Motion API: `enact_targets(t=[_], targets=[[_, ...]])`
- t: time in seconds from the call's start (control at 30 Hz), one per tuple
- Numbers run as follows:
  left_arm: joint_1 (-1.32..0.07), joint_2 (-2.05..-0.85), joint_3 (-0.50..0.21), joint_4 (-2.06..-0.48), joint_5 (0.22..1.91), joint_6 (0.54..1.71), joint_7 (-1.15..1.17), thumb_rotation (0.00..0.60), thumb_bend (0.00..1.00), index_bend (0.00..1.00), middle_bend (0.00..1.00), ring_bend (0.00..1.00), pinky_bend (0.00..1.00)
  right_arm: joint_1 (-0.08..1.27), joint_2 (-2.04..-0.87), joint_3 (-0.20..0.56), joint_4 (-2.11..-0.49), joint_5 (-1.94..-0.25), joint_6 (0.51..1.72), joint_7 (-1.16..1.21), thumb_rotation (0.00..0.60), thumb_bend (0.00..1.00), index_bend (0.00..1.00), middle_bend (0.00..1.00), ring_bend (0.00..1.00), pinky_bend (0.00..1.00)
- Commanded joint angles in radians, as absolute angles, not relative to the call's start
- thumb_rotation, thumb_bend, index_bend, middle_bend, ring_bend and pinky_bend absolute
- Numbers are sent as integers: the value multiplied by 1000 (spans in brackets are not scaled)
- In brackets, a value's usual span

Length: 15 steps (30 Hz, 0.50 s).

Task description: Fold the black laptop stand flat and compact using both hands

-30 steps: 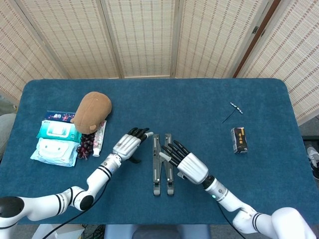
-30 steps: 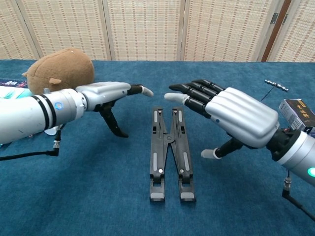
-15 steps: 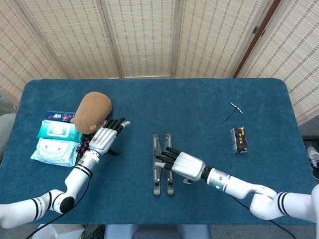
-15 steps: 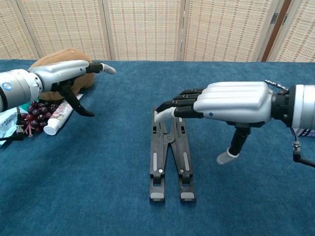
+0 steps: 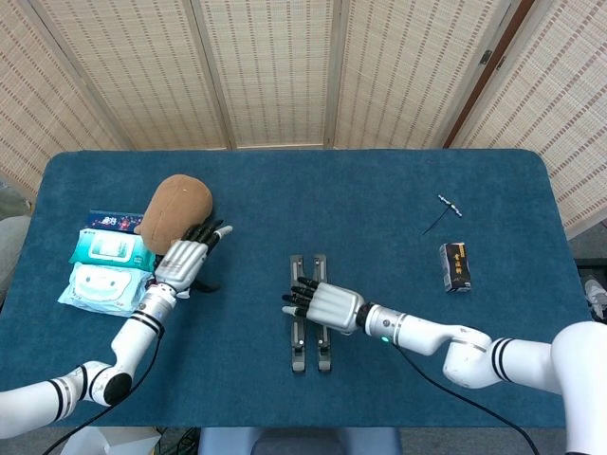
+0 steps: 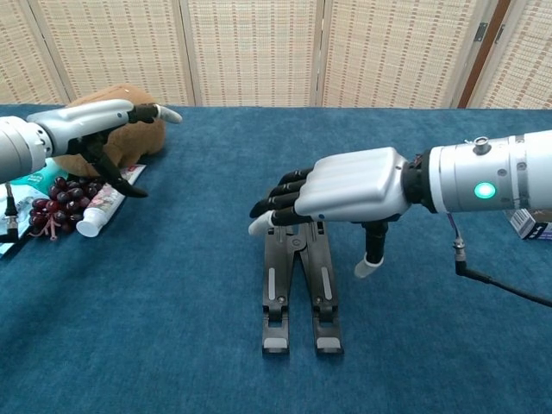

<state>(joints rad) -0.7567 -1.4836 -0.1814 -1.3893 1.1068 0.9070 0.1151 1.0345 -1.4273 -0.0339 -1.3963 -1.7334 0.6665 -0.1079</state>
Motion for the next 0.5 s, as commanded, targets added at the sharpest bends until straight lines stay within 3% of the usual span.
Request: enact_targets(t=[0.03,0.5], targets=[[-752,-1480,-181,-1384,1109,904,104,600,124,80,22,65,0,1054,-1450,-39,-1375,-1734,644,-115,600,1,0,0,0,0],[-741,-1478,-181,-1369,1136,902,67,600,124,80,18,65,0,1082,-1510,-39,-1312,-1703,615,-124,600,60,0,0,0,0]])
